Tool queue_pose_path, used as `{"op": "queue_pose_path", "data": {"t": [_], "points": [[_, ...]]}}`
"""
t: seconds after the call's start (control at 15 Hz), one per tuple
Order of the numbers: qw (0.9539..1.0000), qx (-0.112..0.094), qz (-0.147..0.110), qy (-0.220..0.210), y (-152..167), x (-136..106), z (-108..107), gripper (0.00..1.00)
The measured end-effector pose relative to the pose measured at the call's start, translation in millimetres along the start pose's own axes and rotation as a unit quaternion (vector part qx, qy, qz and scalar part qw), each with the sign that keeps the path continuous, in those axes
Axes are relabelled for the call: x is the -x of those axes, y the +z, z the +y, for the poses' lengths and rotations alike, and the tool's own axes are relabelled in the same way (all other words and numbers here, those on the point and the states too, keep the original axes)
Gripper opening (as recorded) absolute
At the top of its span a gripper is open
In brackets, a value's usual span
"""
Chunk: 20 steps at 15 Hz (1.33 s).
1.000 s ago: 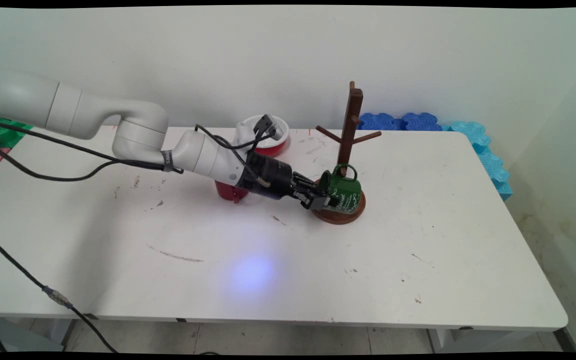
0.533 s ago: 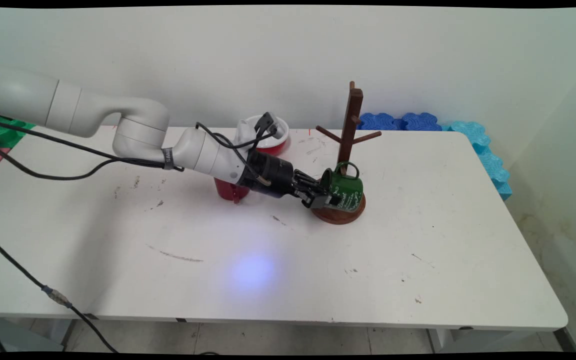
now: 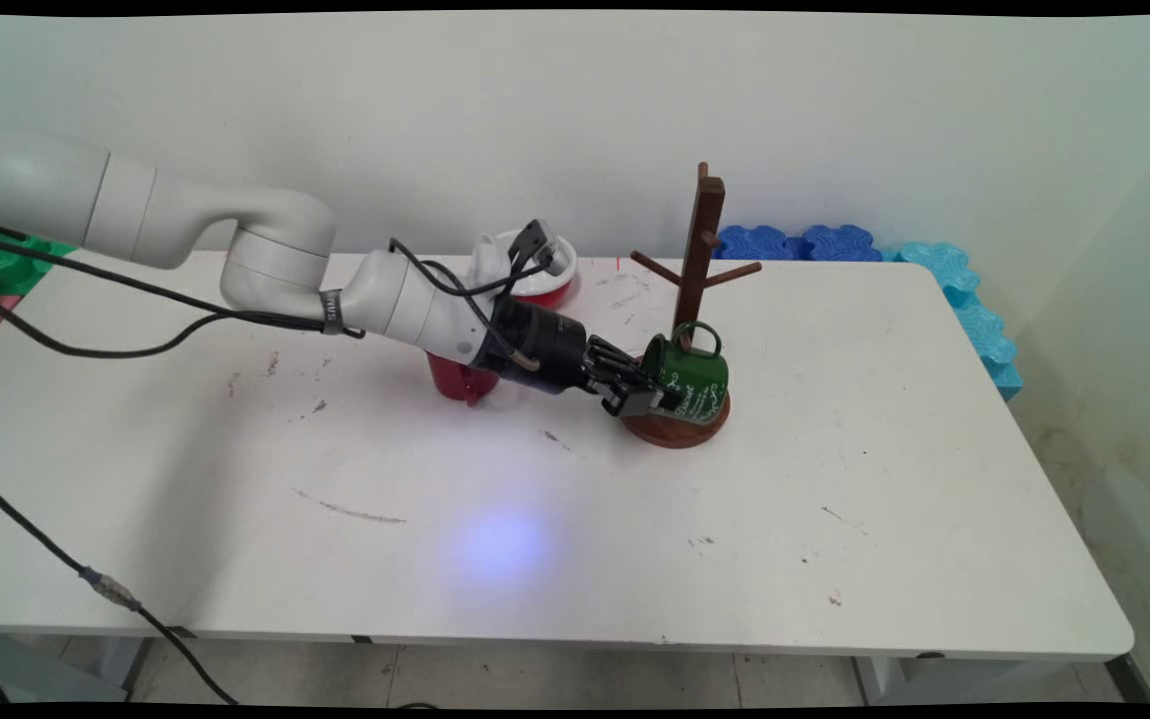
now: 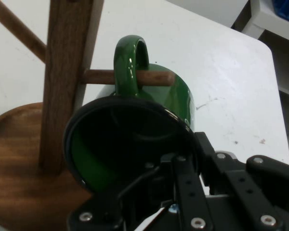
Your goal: Place the picked object on the table
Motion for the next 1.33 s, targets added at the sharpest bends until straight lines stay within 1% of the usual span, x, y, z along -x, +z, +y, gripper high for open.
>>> {"op": "queue_pose_path", "data": {"t": [0.8, 1.33], "points": [[0.9997, 0.012, -0.006, 0.019, -10.6, -5.5, 17.9, 0.0], [0.9992, 0.015, -0.017, 0.032, -27.0, -4.7, 34.0, 0.0]]}}
